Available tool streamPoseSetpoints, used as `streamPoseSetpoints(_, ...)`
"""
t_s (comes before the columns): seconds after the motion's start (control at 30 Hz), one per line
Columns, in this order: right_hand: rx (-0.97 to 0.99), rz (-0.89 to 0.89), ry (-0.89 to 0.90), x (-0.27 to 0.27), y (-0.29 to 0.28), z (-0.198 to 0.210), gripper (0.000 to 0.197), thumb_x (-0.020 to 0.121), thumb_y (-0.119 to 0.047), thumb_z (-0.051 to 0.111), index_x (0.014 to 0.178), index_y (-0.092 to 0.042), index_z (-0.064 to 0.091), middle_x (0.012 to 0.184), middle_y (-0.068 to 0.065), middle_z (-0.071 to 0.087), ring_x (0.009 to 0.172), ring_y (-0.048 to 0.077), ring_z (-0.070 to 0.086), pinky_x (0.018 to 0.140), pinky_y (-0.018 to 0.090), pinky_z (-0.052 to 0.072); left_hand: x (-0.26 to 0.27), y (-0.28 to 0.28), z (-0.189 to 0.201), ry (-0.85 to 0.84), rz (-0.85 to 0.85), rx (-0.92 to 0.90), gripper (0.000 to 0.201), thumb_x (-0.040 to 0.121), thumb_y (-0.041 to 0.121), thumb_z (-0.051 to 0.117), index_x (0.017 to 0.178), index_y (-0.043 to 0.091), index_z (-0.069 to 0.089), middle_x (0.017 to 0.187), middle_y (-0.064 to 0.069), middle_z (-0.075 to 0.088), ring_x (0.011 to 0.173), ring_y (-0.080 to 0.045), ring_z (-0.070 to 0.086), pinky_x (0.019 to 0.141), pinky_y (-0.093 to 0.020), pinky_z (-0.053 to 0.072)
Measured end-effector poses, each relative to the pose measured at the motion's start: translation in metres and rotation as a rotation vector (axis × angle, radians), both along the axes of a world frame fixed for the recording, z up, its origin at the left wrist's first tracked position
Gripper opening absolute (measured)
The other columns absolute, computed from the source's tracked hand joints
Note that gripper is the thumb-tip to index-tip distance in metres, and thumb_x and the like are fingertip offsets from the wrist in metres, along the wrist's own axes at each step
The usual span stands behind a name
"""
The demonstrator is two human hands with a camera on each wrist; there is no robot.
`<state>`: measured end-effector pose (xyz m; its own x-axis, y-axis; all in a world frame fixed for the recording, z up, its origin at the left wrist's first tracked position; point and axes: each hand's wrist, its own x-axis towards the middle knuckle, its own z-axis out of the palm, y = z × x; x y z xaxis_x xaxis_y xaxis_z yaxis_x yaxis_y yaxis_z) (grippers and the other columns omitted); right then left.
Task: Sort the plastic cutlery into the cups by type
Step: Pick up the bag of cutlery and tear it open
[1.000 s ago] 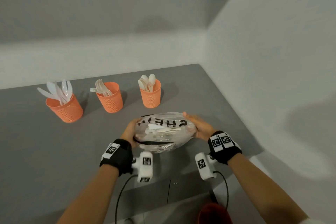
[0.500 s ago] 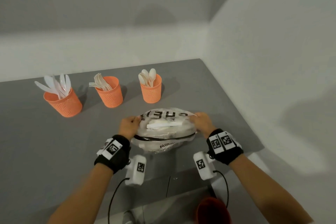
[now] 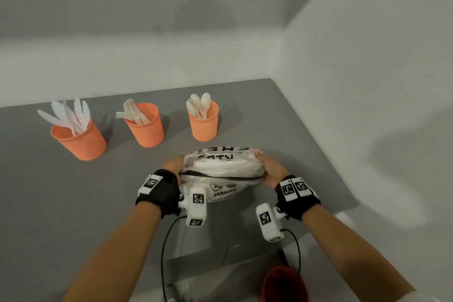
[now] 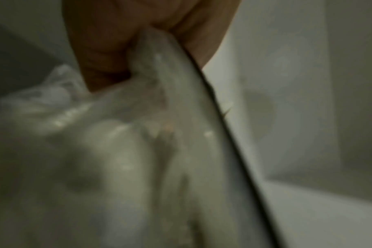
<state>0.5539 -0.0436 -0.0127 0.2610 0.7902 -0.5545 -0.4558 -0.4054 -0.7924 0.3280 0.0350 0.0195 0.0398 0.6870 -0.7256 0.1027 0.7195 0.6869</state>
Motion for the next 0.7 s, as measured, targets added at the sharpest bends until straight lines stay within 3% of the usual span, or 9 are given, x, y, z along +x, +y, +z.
streamPoseSetpoints(0.07,0.072,-0.06,-0.18,0.001,-0.001,-0.001,0.011,0.094,-0.014,0.052,0.094,-0.009,0.062,0.079,0.0,0.069,0.079,0.016,0.06,0.061,0.017,0.053,-0.001,0.0,-0.01,0.213,-0.004,0.238,0.022,0.089,0.018,0.054,0.086,-0.004,0.06,0.078,-0.012,0.056,0.073,-0.031,0.055,0.077,-0.038,0.046)
streamPoseSetpoints(0.13,0.189,-0.026,-0.473,0.007,-0.002,0.008,0.015,0.093,-0.007,0.053,0.108,-0.007,0.056,0.091,0.002,0.059,0.08,0.01,0.055,0.062,0.008,0.047,-0.005,-0.002,-0.011,0.345,-0.026,0.519,0.022,0.09,0.009,0.05,0.069,0.004,0.055,0.071,-0.009,0.052,0.065,-0.024,0.049,0.074,-0.033,0.04)
streamPoseSetpoints(0.23,0.425,0.325,-0.987,0.018,-0.012,0.034,0.033,0.088,-0.003,0.05,0.118,-0.016,0.054,0.111,0.005,0.052,0.092,0.008,0.053,0.084,0.016,0.043,-0.019,-0.011,0.004,0.374,-0.174,0.935,0.018,0.085,-0.005,0.046,0.096,0.003,0.058,0.094,-0.004,0.056,0.082,-0.017,0.051,0.074,-0.021,0.042)
streamPoseSetpoints(0.33,0.586,0.785,-1.521,0.018,-0.025,0.057,0.049,0.07,-0.019,0.049,0.118,-0.018,0.06,0.142,0.011,0.04,0.128,0.024,0.041,0.104,0.037,0.034,-0.034,-0.023,0.025,0.382,-0.661,1.137,0.033,0.071,0.002,0.047,0.099,0.004,0.064,0.1,0.0,0.055,0.088,-0.012,0.053,0.075,-0.009,0.039)
streamPoseSetpoints(0.4,0.568,1.098,-1.734,0.01,-0.025,0.064,0.057,0.068,-0.018,0.055,0.125,-0.013,0.056,0.147,0.013,0.037,0.138,0.029,0.031,0.112,0.04,0.026,-0.042,-0.025,0.027,0.501,-0.989,1.11,0.044,0.064,0.014,0.048,0.105,0.008,0.065,0.105,-0.003,0.058,0.096,-0.016,0.054,0.083,-0.019,0.042)
streamPoseSetpoints(0.47,0.499,1.281,-1.84,0.005,-0.02,0.064,0.053,0.07,-0.009,0.058,0.123,-0.005,0.055,0.148,0.014,0.037,0.141,0.027,0.026,0.116,0.036,0.016,-0.045,-0.024,0.026,0.64,-1.173,1.063,0.044,0.069,0.02,0.052,0.111,0.009,0.061,0.11,-0.006,0.059,0.101,-0.021,0.055,0.091,-0.032,0.045)
streamPoseSetpoints(0.53,0.584,1.3,-1.867,0.002,-0.012,0.059,0.036,0.066,0.001,0.057,0.102,0.0,0.064,0.134,0.019,0.051,0.133,0.034,0.04,0.115,0.041,0.022,-0.044,-0.023,0.023,0.718,-1.259,1.107,0.037,0.077,0.016,0.057,0.113,0.008,0.059,0.112,-0.008,0.06,0.104,-0.024,0.055,0.091,-0.034,0.045)
streamPoseSetpoints(0.6,0.697,1.32,-1.853,0.001,-0.008,0.053,0.023,0.059,0.005,0.058,0.081,0.0,0.063,0.109,0.019,0.063,0.108,0.038,0.058,0.102,0.05,0.044,-0.039,-0.025,0.023,0.811,-1.34,1.159,0.029,0.083,0.018,0.059,0.111,0.009,0.057,0.111,-0.007,0.059,0.104,-0.024,0.055,0.086,-0.03,0.041)
streamPoseSetpoints(0.7,0.837,1.391,-1.895,0.001,-0.007,0.044,0.028,0.047,-0.001,0.073,0.07,-0.01,0.06,0.079,0.005,0.065,0.075,0.024,0.064,0.078,0.033,0.056,-0.034,-0.026,0.025,0.946,-1.374,1.262,0.022,0.083,0.022,0.061,0.101,0.011,0.054,0.103,-0.007,0.059,0.095,-0.026,0.057,0.078,-0.033,0.044)
